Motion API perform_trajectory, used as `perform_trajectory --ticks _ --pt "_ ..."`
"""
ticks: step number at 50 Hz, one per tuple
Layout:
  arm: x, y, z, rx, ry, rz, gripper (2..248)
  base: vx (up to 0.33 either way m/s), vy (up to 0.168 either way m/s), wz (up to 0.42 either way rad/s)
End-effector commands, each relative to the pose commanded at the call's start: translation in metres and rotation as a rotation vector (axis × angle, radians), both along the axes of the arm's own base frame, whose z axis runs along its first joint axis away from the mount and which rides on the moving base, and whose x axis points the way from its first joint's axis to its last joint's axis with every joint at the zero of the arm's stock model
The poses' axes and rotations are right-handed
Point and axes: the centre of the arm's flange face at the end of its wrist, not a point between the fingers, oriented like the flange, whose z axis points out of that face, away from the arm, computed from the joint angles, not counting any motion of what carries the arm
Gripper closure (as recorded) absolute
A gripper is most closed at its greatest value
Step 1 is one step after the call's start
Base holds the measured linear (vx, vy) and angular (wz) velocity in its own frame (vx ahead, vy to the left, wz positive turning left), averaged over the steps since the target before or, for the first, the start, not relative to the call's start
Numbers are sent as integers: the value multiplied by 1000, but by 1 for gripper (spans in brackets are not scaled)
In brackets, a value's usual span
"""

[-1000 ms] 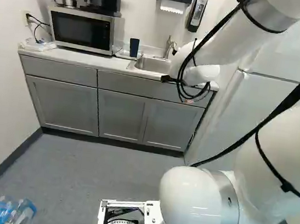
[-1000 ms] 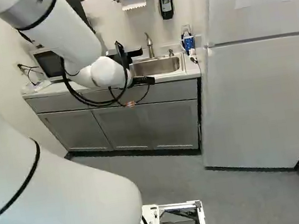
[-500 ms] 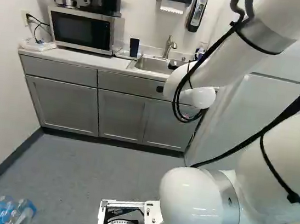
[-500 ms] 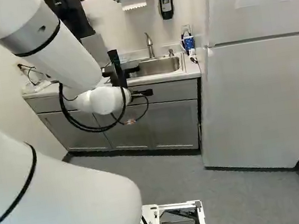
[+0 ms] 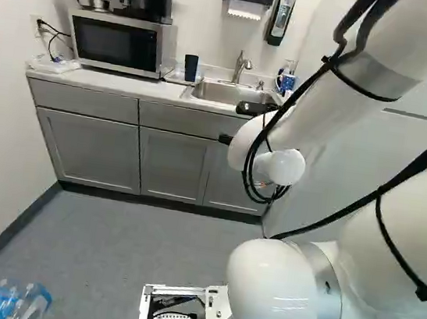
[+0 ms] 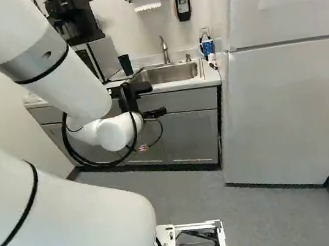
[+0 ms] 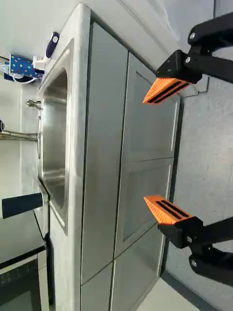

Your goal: Rinse the cup and place it in the tray

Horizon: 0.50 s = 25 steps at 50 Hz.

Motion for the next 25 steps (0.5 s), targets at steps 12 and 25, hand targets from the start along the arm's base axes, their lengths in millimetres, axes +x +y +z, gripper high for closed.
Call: perform_trajectory --ticks 12,25 --pt "-15 3 -11 1 -23 7 3 0 0 0" --pt "-26 4 -19 2 -40 13 3 0 0 0"
